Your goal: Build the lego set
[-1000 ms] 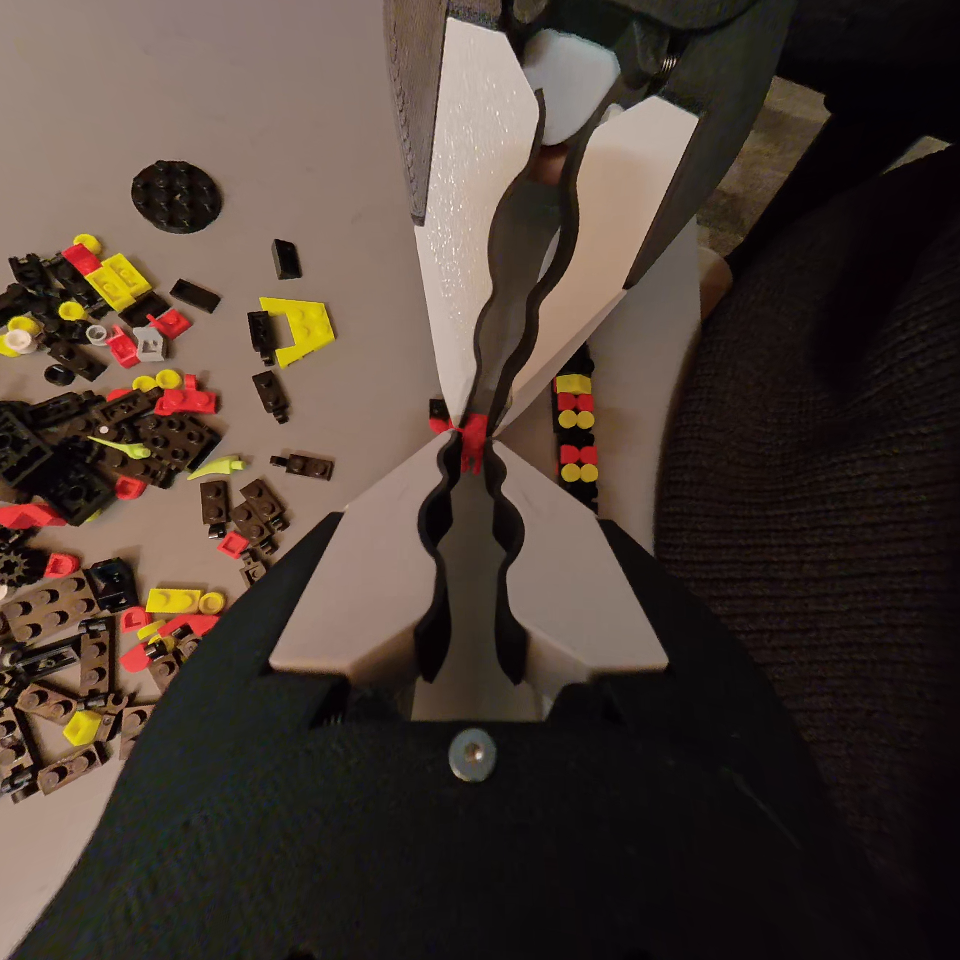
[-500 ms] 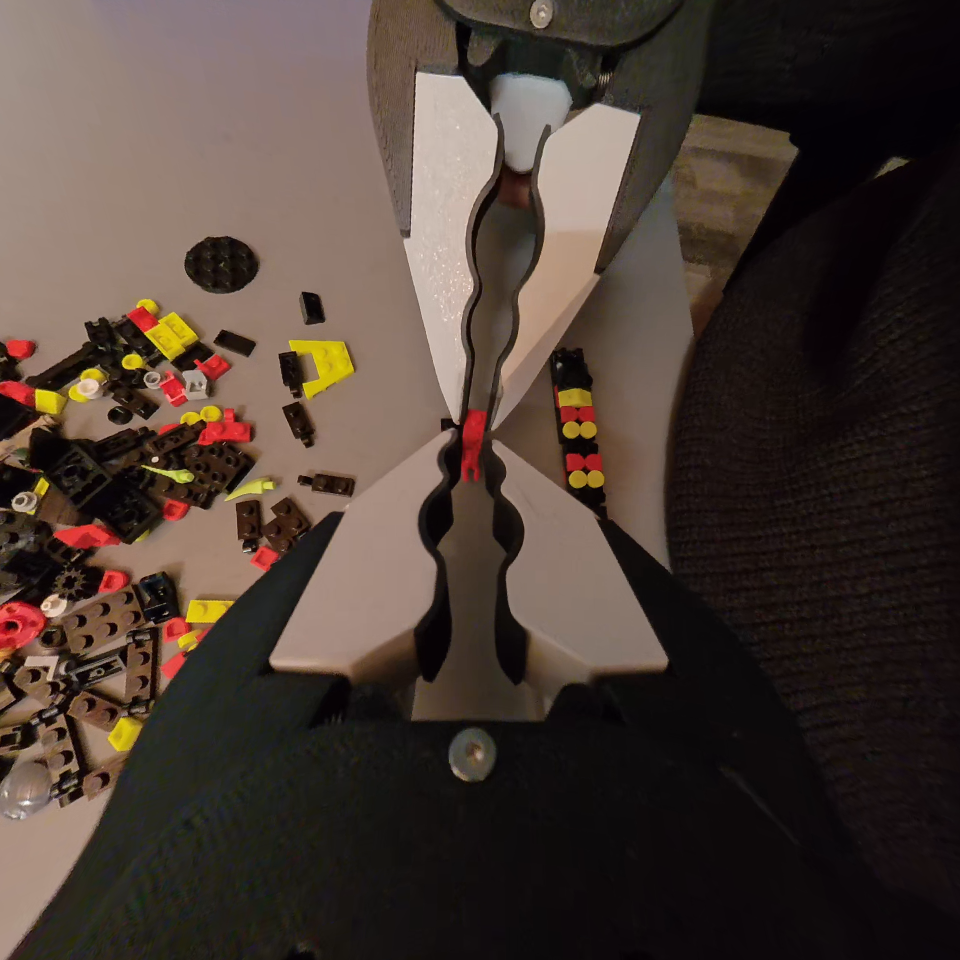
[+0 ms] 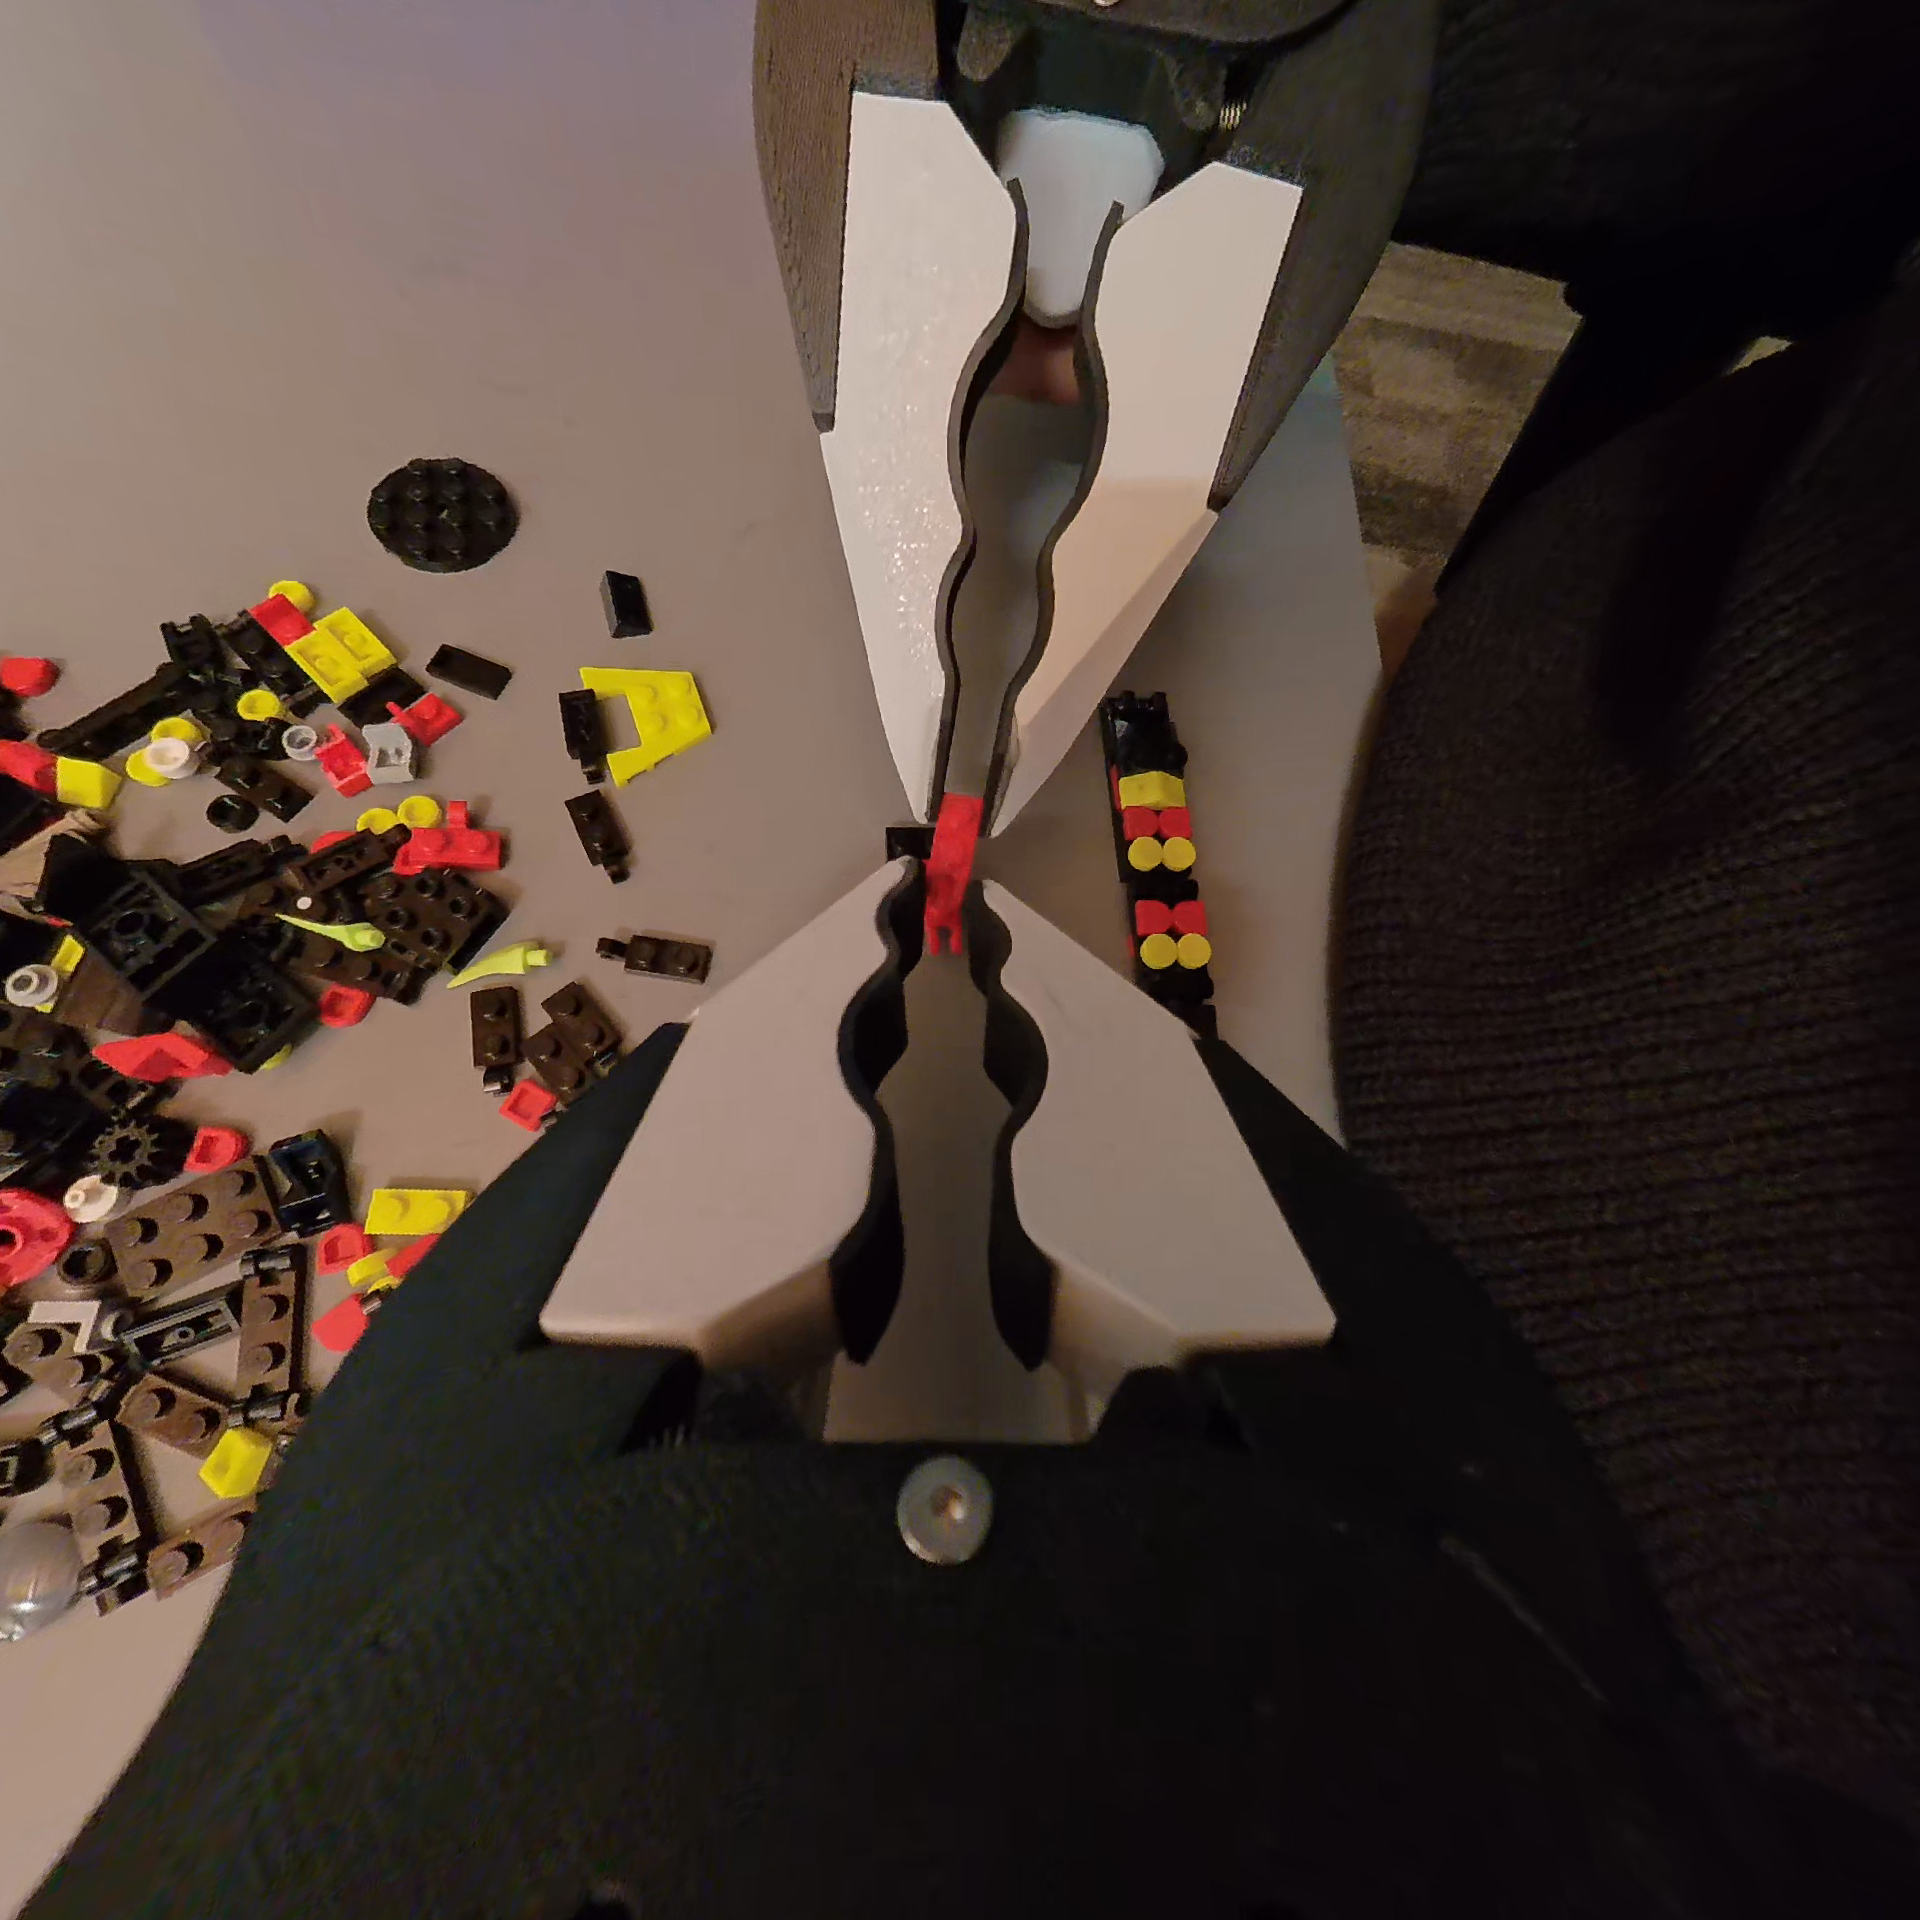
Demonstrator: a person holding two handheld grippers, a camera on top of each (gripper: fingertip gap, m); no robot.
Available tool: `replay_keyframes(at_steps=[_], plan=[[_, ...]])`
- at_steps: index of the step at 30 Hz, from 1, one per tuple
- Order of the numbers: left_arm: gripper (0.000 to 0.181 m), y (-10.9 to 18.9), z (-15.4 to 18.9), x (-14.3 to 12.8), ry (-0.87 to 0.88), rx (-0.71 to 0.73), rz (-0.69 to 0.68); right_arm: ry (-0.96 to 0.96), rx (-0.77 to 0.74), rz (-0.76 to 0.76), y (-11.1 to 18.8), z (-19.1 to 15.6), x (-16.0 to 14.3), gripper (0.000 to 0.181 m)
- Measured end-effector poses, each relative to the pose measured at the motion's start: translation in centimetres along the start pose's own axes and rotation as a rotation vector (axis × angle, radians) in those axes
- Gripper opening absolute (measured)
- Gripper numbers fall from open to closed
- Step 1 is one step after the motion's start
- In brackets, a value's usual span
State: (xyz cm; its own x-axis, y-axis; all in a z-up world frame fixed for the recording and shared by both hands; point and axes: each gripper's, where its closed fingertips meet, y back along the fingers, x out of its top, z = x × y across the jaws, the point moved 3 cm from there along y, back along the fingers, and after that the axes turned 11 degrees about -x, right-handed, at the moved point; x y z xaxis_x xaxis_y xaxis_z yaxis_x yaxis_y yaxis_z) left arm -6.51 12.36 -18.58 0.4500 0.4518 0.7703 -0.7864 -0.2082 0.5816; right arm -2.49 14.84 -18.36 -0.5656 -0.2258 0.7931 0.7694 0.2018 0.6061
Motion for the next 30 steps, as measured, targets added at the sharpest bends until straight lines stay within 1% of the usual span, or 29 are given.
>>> replay_keyframes(at_steps=[1, 4, 7, 12, 21, 30], plan=[[0.005, 0.0, 0.0, 0.0, 0.002, 0.001, 0.000, -0.001, -0.002, 0.000, 0.0, 0.0, 0.0, 0.007], [0.005, 0.0, -0.4, -0.3, 0.025, 0.016, -0.015, -0.004, -0.025, -0.010, -0.2, 0.3, -0.2, 0.008], [0.005, -0.2, -0.9, -0.9, 0.043, 0.042, -0.050, 0.002, -0.033, -0.031, -0.3, 0.4, -0.5, 0.013], [0.005, -0.7, -1.2, -1.5, 0.056, 0.075, -0.103, 0.030, -0.032, -0.055, -0.5, 0.1, -0.8, 0.014], [0.005, -1.2, -1.1, -1.6, 0.091, 0.071, -0.124, 0.037, -0.007, -0.081, -0.9, -0.4, -1.2, 0.020], [0.005, -1.3, -0.9, -1.5, 0.106, 0.068, -0.130, 0.041, 0.002, -0.091, -1.1, -0.7, -1.3, 0.021]])
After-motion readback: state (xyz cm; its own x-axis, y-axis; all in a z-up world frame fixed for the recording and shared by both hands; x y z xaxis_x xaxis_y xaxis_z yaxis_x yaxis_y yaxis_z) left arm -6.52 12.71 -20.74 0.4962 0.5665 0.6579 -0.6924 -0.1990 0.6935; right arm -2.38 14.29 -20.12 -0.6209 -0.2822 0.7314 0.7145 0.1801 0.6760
